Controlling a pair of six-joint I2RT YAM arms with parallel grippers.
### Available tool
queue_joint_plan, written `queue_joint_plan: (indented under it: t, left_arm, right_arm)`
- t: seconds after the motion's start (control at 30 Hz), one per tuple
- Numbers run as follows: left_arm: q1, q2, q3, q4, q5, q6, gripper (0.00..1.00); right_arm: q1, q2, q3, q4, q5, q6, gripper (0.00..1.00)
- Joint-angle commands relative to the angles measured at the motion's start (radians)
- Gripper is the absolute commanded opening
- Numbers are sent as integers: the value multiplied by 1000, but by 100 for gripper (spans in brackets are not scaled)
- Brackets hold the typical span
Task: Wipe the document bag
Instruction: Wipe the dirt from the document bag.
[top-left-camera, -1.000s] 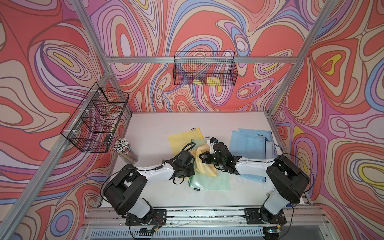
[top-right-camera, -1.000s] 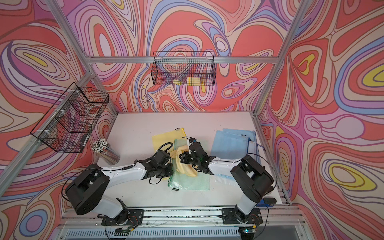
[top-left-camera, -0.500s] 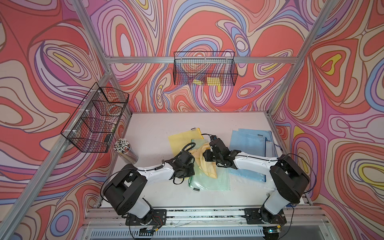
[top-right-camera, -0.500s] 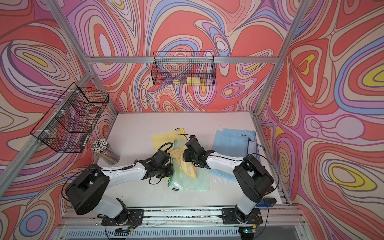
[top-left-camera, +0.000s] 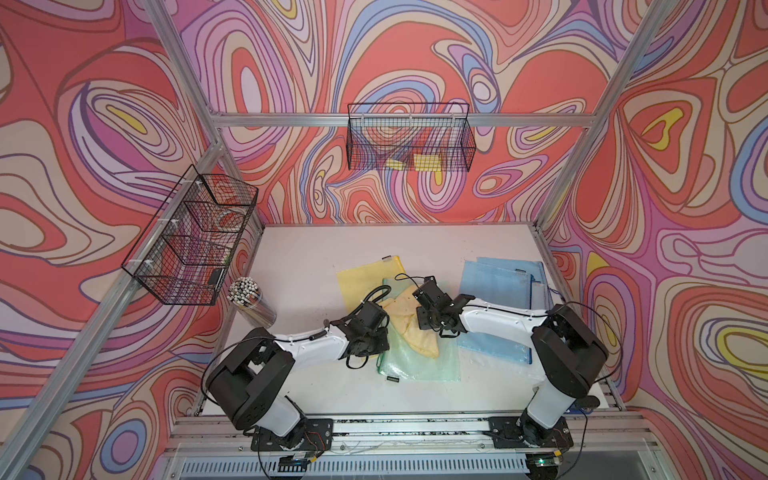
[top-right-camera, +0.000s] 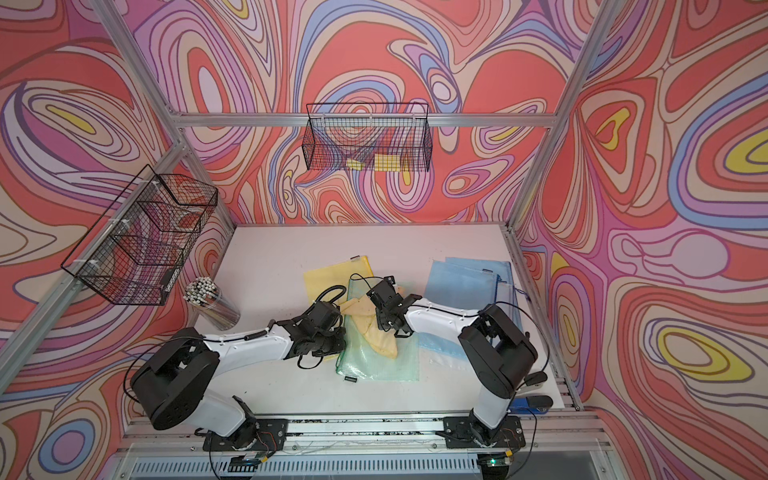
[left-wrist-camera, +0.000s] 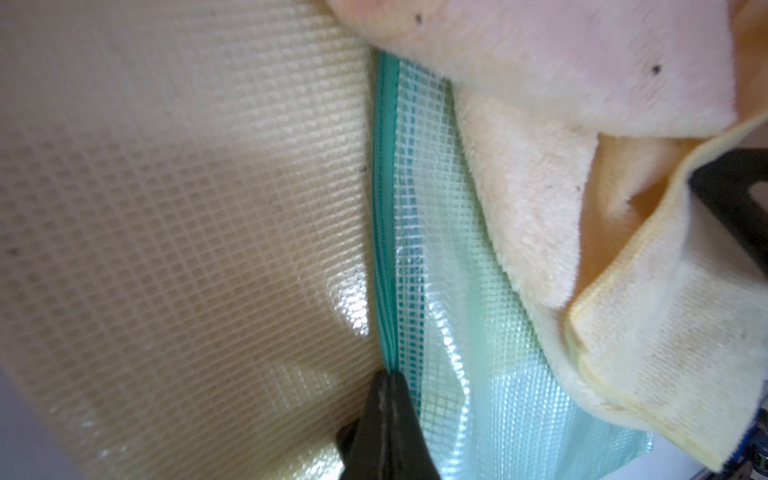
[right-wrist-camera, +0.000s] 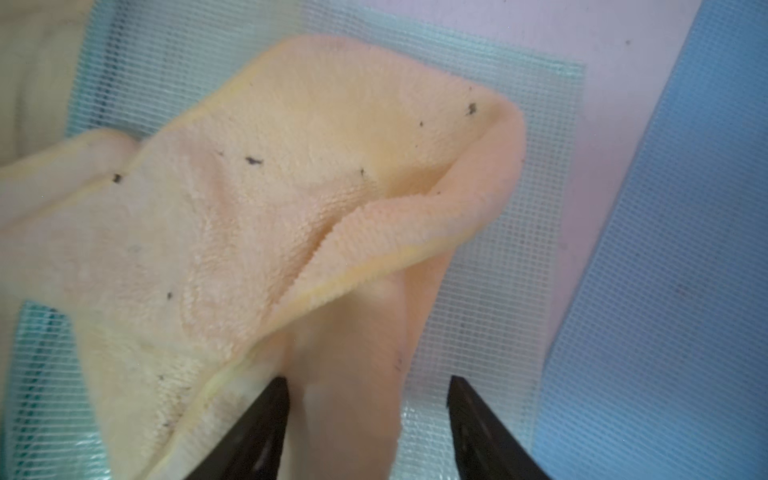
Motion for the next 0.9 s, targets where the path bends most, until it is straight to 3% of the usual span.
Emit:
queue_joint_plan:
  t: [0.0, 0.1, 0.23, 0.43, 0.53, 0.87]
  left_arm:
    - [-2, 12, -23, -11, -14, -1, 0]
    - [-3, 19, -27, 0, -7, -4, 0]
    - [-3, 20, -30, 0, -7, -4, 0]
    - [-1, 16, -28, -2, -9, 3, 0]
    - [-2, 2, -30, -7, -10, 3, 0]
    - [-2, -59, -46, -55, -49, 13, 0]
  right_arm:
    - [37, 82, 49, -132, 144, -19, 73]
    - [57, 85, 54, -154, 198, 14, 76]
    - [56, -33, 0, -46, 100, 19, 75]
    - [46, -16, 76, -2, 17, -39, 62]
    - [32, 10, 92, 43, -26, -97, 61]
    - [-142, 29, 80, 133, -317, -304, 88]
